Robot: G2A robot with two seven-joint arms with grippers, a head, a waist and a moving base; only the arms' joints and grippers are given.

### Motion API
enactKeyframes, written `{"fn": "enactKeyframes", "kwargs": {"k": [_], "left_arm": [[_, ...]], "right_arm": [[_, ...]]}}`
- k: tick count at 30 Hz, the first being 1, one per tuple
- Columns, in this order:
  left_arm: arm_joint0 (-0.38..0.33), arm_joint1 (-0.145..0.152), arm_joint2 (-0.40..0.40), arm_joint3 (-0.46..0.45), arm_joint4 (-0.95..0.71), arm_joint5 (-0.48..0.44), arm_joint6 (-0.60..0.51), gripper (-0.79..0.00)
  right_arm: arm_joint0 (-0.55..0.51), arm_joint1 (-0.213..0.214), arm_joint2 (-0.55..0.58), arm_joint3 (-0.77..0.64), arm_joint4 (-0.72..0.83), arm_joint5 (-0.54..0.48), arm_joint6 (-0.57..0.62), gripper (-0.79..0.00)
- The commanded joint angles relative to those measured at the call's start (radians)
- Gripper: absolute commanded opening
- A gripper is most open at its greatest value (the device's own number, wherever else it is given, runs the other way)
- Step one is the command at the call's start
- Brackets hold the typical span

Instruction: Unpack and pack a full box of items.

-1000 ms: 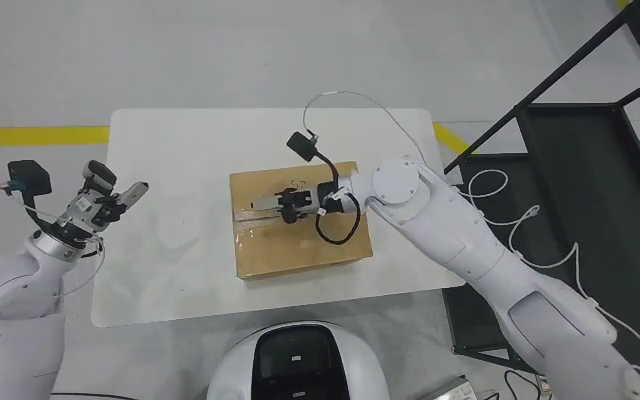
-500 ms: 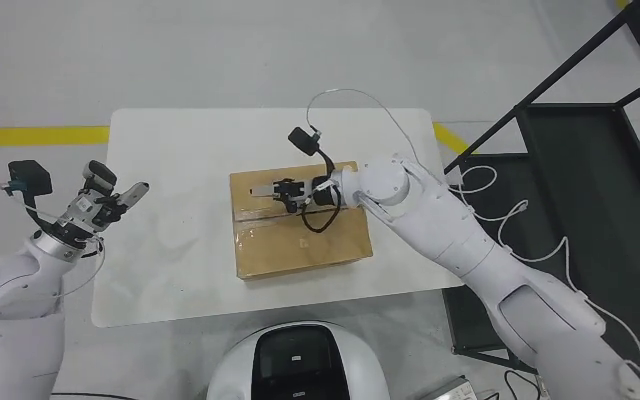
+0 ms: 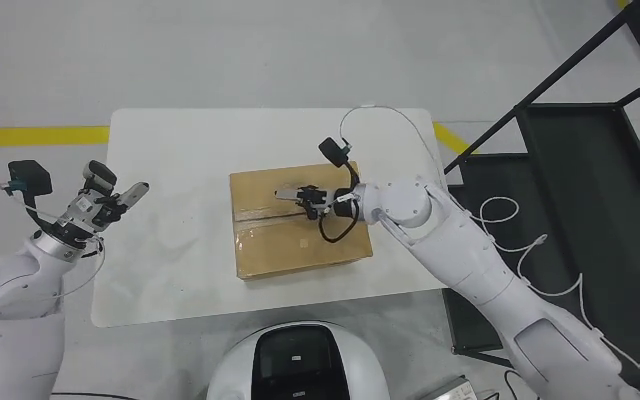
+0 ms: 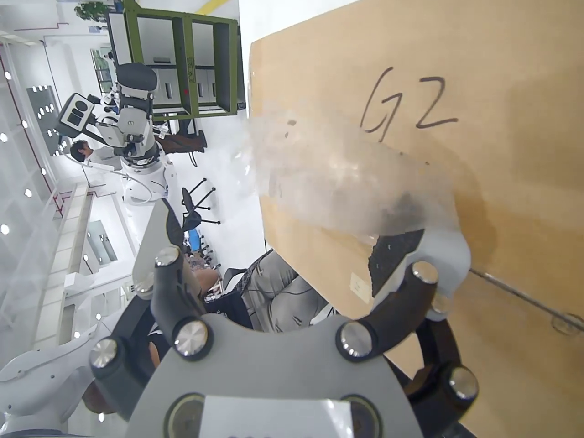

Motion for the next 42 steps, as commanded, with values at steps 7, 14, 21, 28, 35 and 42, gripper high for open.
{"fn": "enactKeyframes", "kwargs": {"k": [7, 14, 21, 28, 35, 42], "left_arm": [[0.000, 0.000, 0.000, 0.000, 0.000, 0.000, 0.000, 0.000], [0.000, 0.000, 0.000, 0.000, 0.000, 0.000, 0.000, 0.000], [0.000, 0.000, 0.000, 0.000, 0.000, 0.000, 0.000, 0.000], [0.000, 0.000, 0.000, 0.000, 0.000, 0.000, 0.000, 0.000], [0.000, 0.000, 0.000, 0.000, 0.000, 0.000, 0.000, 0.000], [0.000, 0.000, 0.000, 0.000, 0.000, 0.000, 0.000, 0.000]], "right_arm": [[-0.152, 0.039, 0.134, -0.139, -0.050, 0.050, -0.042, 0.000], [-0.266, 0.063, 0.245, -0.291, -0.035, 0.040, -0.040, 0.000], [-0.222, 0.059, 0.255, -0.292, -0.039, -0.047, -0.026, 0.000], [-0.122, 0.042, 0.176, -0.225, -0.090, -0.127, 0.032, 0.000], [0.001, 0.003, 0.049, -0.055, -0.056, -0.091, 0.080, 0.000], [0.022, -0.013, 0.020, 0.040, -0.041, -0.048, 0.072, 0.000]]}}
